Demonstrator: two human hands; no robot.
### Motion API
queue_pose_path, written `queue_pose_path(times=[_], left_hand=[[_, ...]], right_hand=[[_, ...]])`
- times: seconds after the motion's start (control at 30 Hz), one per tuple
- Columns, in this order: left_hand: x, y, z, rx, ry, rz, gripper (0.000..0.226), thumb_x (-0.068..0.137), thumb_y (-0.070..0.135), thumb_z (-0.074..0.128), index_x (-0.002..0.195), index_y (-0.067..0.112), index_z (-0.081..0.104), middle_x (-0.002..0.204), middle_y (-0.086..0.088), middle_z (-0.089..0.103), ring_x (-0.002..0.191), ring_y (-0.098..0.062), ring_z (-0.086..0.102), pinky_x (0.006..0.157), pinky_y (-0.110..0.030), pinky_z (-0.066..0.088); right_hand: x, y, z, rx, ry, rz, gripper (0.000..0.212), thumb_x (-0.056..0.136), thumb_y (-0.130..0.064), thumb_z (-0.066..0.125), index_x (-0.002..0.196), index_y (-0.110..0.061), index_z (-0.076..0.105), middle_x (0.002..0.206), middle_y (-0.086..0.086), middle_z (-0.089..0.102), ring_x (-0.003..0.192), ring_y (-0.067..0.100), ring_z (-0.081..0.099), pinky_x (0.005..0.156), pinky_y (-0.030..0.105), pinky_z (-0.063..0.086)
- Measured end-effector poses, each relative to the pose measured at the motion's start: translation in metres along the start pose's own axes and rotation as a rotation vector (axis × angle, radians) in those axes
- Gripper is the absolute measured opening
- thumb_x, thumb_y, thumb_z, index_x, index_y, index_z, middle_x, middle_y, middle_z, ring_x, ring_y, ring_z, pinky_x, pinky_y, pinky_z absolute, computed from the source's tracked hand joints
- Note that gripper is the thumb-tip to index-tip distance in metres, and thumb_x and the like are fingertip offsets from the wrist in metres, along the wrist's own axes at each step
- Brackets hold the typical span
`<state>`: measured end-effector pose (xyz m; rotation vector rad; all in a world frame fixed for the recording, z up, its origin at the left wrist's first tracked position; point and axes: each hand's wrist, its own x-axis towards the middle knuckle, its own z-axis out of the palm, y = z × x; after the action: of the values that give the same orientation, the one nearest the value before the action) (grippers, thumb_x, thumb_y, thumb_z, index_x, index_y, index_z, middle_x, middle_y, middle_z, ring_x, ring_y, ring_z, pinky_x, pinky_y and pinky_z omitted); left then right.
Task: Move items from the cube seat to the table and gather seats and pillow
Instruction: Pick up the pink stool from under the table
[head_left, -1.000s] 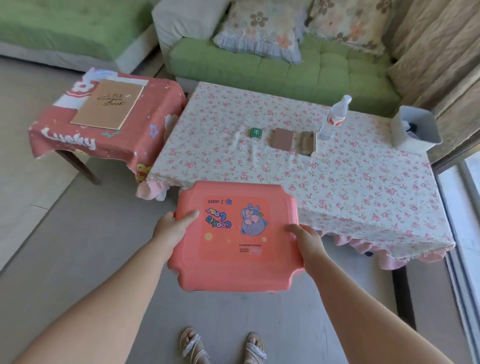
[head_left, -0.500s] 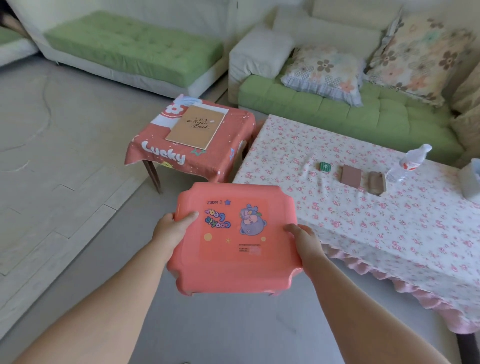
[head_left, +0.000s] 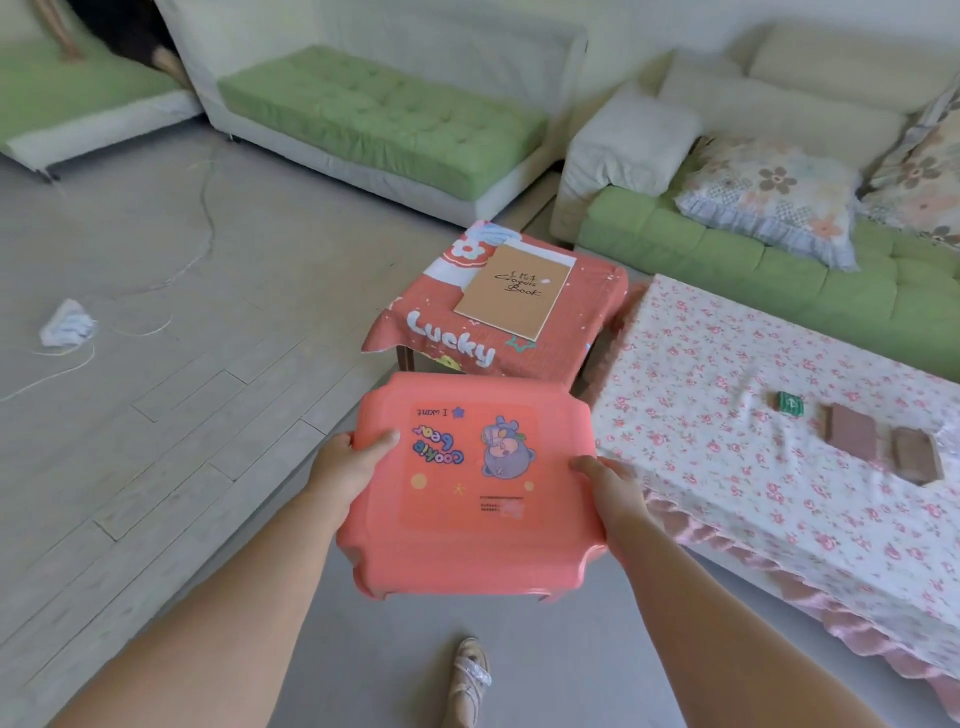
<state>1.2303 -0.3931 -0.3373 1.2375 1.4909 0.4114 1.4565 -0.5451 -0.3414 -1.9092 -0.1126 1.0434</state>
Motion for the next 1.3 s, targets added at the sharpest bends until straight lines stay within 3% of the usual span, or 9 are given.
queue_pose_path(times=[0.23,0.37,0.43,0.5,0.6,0.73,0.93,1.03,1.3], left_hand=[[0.065,0.013,-0.047,0.015,0.042,-0.011,0.051,0.076,0.046,0.071,0.104,0.005,0.065,0.101,-0.015,0.069,0.091,-0.034,0.066,0.084,-0.045,0.054],[0.099,0.028,-0.068,0.069,0.005,-0.035,0.04,0.077,0.044,0.071,0.093,0.008,0.064,0.097,-0.015,0.068,0.089,-0.033,0.066,0.081,-0.041,0.053],[0.121,0.044,-0.074,0.062,0.013,-0.022,0.035,0.081,0.04,0.07,0.094,0.009,0.061,0.098,-0.014,0.067,0.089,-0.033,0.065,0.081,-0.042,0.053],[0.141,0.055,-0.08,0.06,-0.013,-0.018,0.044,0.075,0.044,0.072,0.096,0.007,0.062,0.098,-0.014,0.067,0.09,-0.032,0.065,0.082,-0.042,0.053],[0.16,0.06,-0.086,0.115,-0.062,-0.05,0.062,0.062,0.055,0.067,0.101,0.007,0.062,0.097,-0.01,0.067,0.09,-0.032,0.065,0.08,-0.041,0.054],[0.204,0.07,-0.095,0.138,-0.109,-0.033,0.044,0.078,0.045,0.07,0.101,0.009,0.059,0.098,-0.01,0.065,0.091,-0.031,0.064,0.083,-0.041,0.053],[0.274,0.086,-0.097,0.209,-0.273,0.001,0.038,0.082,0.042,0.067,0.103,0.014,0.054,0.104,-0.01,0.064,0.098,-0.033,0.063,0.089,-0.046,0.052],[0.306,0.094,-0.102,0.25,-0.349,0.018,0.036,0.082,0.043,0.067,0.102,0.018,0.051,0.103,-0.008,0.062,0.098,-0.032,0.063,0.09,-0.046,0.052],[0.365,0.081,-0.105,0.301,-0.425,-0.003,0.031,0.084,0.037,0.067,0.104,0.019,0.052,0.104,-0.009,0.064,0.098,-0.031,0.063,0.09,-0.044,0.052]], right_hand=[[0.037,-0.032,0.071,-0.015,-0.023,-0.001,0.04,0.08,-0.022,0.062,0.118,-0.011,0.059,0.11,0.011,0.061,0.096,0.029,0.056,0.083,0.035,0.046],[0.045,-0.044,0.106,-0.03,-0.011,0.056,0.059,0.061,-0.034,0.062,0.115,-0.011,0.061,0.109,0.013,0.064,0.097,0.031,0.06,0.083,0.036,0.048],[0.056,-0.06,0.119,-0.011,0.008,0.05,0.052,0.07,-0.03,0.064,0.118,-0.01,0.06,0.112,0.014,0.063,0.1,0.031,0.059,0.085,0.038,0.049],[0.066,-0.075,0.129,-0.006,0.026,0.056,0.044,0.076,-0.027,0.063,0.116,-0.011,0.06,0.112,0.014,0.062,0.099,0.031,0.058,0.082,0.036,0.047],[0.07,-0.084,0.145,0.002,0.052,0.092,0.049,0.058,-0.035,0.06,0.102,-0.015,0.059,0.106,0.013,0.062,0.096,0.031,0.058,0.084,0.038,0.048],[0.088,-0.09,0.171,0.066,0.091,0.086,0.014,0.068,-0.027,0.065,0.078,-0.02,0.059,0.104,0.016,0.066,0.098,0.034,0.062,0.091,0.047,0.051],[0.102,-0.095,0.204,0.132,0.244,0.121,0.026,0.077,-0.024,0.064,0.102,-0.018,0.059,0.097,0.006,0.062,0.096,0.029,0.059,0.089,0.042,0.05],[0.106,-0.096,0.225,0.2,0.315,0.143,0.024,0.082,-0.021,0.061,0.105,-0.017,0.055,0.094,0.003,0.058,0.087,0.024,0.057,0.074,0.033,0.047],[0.127,-0.069,0.276,0.254,0.375,0.253,0.039,0.081,-0.023,0.063,0.118,-0.012,0.057,0.108,0.01,0.061,0.088,0.023,0.058,0.069,0.031,0.046]])
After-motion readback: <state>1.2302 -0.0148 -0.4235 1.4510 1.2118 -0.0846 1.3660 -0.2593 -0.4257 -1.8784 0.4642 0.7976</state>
